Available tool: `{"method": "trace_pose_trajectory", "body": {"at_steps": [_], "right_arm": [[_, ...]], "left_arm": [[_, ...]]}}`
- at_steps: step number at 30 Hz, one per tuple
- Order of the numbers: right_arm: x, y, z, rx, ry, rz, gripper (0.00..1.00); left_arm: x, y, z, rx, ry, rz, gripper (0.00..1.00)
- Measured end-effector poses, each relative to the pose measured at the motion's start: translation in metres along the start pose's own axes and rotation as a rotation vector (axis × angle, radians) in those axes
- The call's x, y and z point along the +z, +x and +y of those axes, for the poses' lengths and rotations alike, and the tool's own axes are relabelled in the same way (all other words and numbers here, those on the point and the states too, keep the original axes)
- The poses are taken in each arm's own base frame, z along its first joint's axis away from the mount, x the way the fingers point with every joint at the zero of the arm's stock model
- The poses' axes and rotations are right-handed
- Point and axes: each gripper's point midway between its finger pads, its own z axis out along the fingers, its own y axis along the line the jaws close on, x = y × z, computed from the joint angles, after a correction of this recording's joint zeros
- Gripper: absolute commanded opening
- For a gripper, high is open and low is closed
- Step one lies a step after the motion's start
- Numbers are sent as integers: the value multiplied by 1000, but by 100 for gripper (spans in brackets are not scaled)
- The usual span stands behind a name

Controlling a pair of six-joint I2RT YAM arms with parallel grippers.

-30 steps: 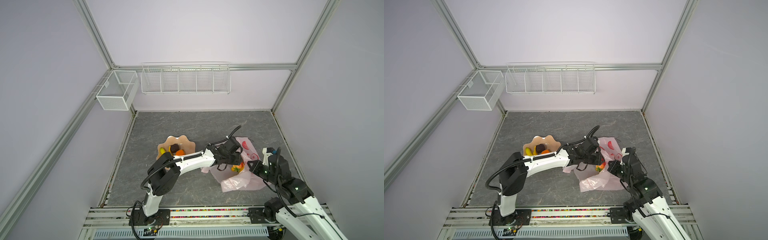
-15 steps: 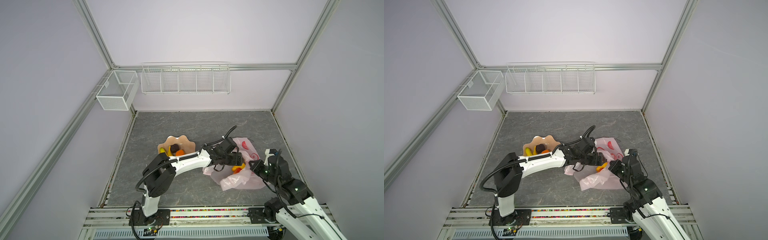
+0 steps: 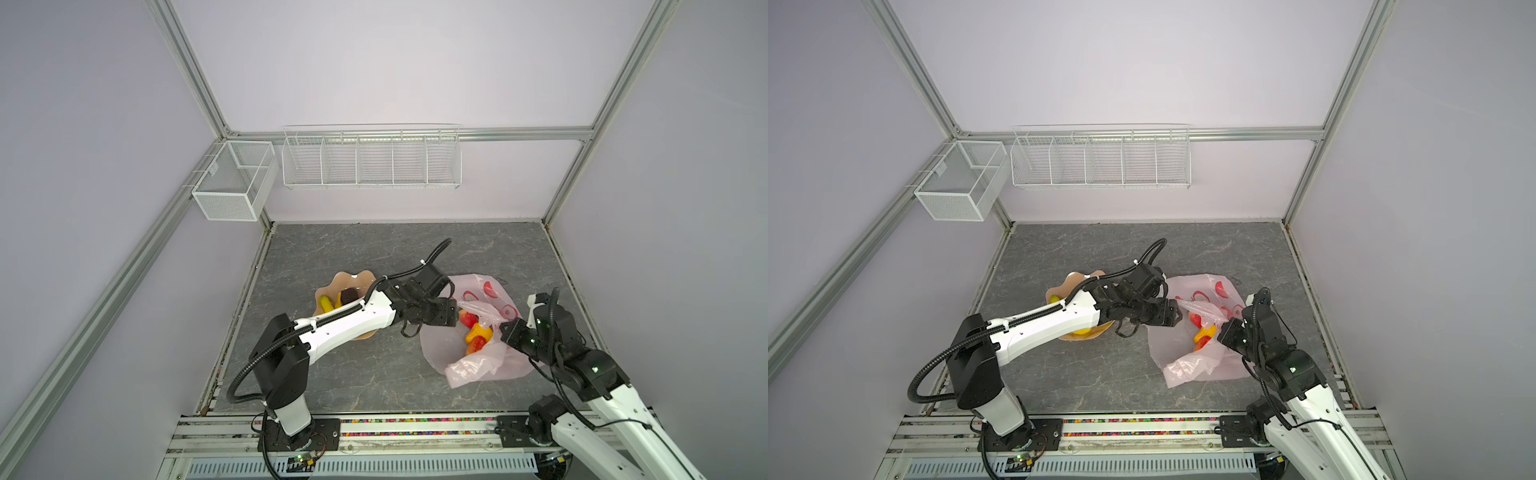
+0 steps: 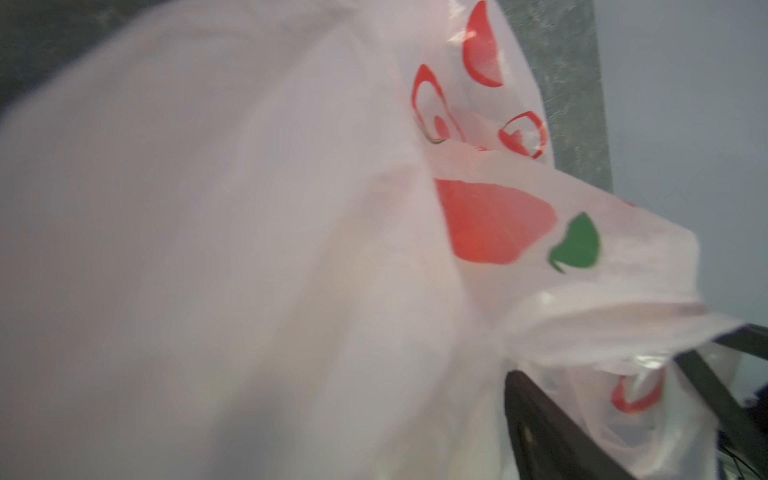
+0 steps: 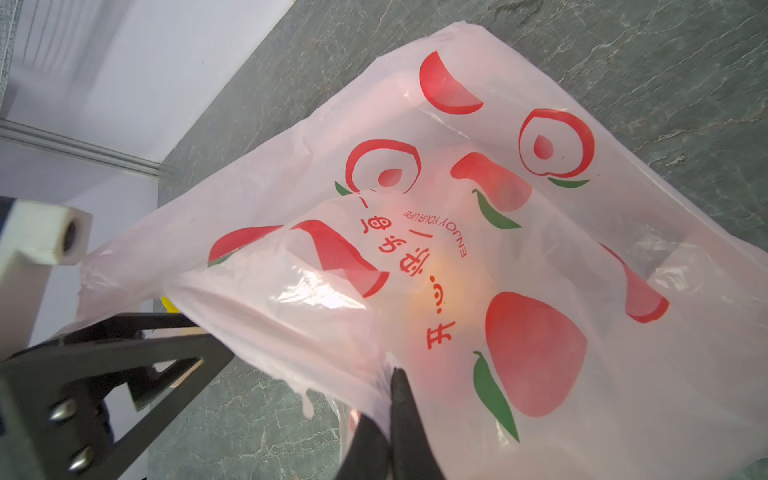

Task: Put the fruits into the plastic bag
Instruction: 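Withdraw the left gripper from the bag back over the bowl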

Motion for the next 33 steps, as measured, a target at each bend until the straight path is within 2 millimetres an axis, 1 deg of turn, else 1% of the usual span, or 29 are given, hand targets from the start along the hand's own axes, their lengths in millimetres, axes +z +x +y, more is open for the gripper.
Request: {"method": "trace_pose_trajectory", "body": {"at_steps": [2,5,7,9,11,13,15,17,19,20,24,25,26,28,29,30,33], "right_arm": [[0,2,0,-4,-4,12,6],[-1,4,1,-4,-8,18,6],[-2,4,2,7,-14,17,6],[-3,4,3,24,-23,13,6],[-2,5,5,48,-35,12,6],[1,8,5,75,-40,18,6],[4,11,5,93,-37,24,6],[6,11,5,107,-28,25,6],[10,10,2,118,-5,21,6],[12,9,1,121,7,20,6],[19,5,-2,133,48,13,6],[20,4,-1,136,52,9,6],[21,2,0,137,54,6,6],[23,0,2,143,59,4,6],[24,-1,3,146,60,3,6],[26,-2,3,148,62,2,6],[28,-2,2,158,69,0,6]], "left_arm": [[10,-4,13,-14,-45,8,83],[27,-18,27,-29,-100,9,84],[37,-37,31,-34,-120,-10,84],[41,-62,27,-33,-114,-43,85],[39,-88,21,-29,-94,-85,85],[33,-114,16,-26,-74,-133,85],[26,-131,11,-18,-58,-168,85],[20,-140,10,-13,-44,-187,85],[21,-138,9,-9,-28,-182,85],[24,-133,11,-9,-25,-172,84],[36,-88,33,-20,-40,-64,82],[37,-77,39,-24,-46,-37,82],[36,-69,42,-28,-46,-21,82],[25,-55,46,-32,-41,-5,82],[19,-53,46,-31,-37,-7,83],[9,-53,43,-28,-26,-18,83],[-26,-61,26,-3,33,-76,83]]}}
